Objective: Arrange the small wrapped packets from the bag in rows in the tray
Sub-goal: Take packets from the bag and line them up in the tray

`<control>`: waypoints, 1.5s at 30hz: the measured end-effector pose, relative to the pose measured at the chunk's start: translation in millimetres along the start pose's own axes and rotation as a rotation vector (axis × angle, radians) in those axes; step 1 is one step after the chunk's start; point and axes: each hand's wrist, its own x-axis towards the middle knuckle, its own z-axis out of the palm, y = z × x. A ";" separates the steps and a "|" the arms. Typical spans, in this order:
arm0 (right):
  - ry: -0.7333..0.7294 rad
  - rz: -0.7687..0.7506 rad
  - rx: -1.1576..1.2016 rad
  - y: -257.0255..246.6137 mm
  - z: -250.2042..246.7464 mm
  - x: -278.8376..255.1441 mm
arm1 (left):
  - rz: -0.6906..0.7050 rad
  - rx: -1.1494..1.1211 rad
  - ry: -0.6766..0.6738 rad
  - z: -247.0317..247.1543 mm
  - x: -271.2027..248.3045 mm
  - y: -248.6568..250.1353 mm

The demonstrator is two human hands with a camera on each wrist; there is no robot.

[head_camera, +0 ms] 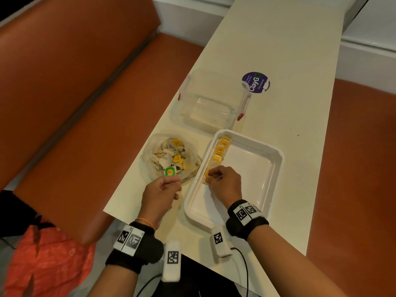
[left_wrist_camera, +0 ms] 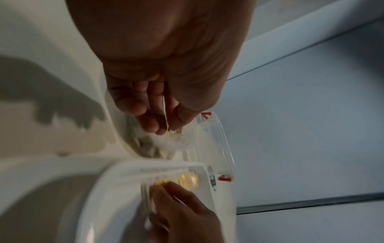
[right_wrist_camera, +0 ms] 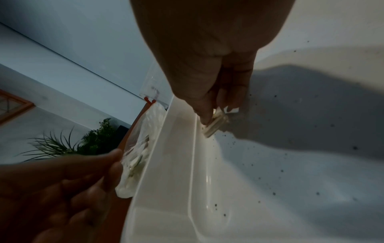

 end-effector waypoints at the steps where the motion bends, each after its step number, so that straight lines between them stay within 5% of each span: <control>1: -0.003 0.001 0.016 -1.4 -2.1 -1.1 | 0.033 0.039 0.032 -5.1 6.0 1.1; 5: -0.027 -0.009 0.073 -11.4 -13.2 -6.9 | 0.215 0.321 0.123 -20.0 34.7 6.1; 8: -0.093 -0.013 0.078 -23.6 -21.8 -11.5 | 0.368 0.675 0.066 -21.0 53.5 7.4; 14: -0.248 -0.034 0.022 -41.6 -27.3 -19.8 | 0.380 1.037 -0.037 -10.1 66.2 6.9; 20: -0.306 -0.043 -0.028 -44.1 -26.5 -23.7 | 0.461 0.974 0.091 -3.9 80.5 34.1; 24: -0.320 -0.040 -0.046 -43.6 -27.9 -23.8 | 0.476 1.209 -0.005 6.1 96.5 32.3; 31: -0.317 -0.027 -0.038 -41.4 -32.1 -19.3 | 0.336 1.209 -0.115 7.8 109.0 29.3; 45: -0.332 -0.011 -0.011 -42.8 -29.4 -17.9 | 0.410 1.167 -0.070 -0.4 107.2 26.3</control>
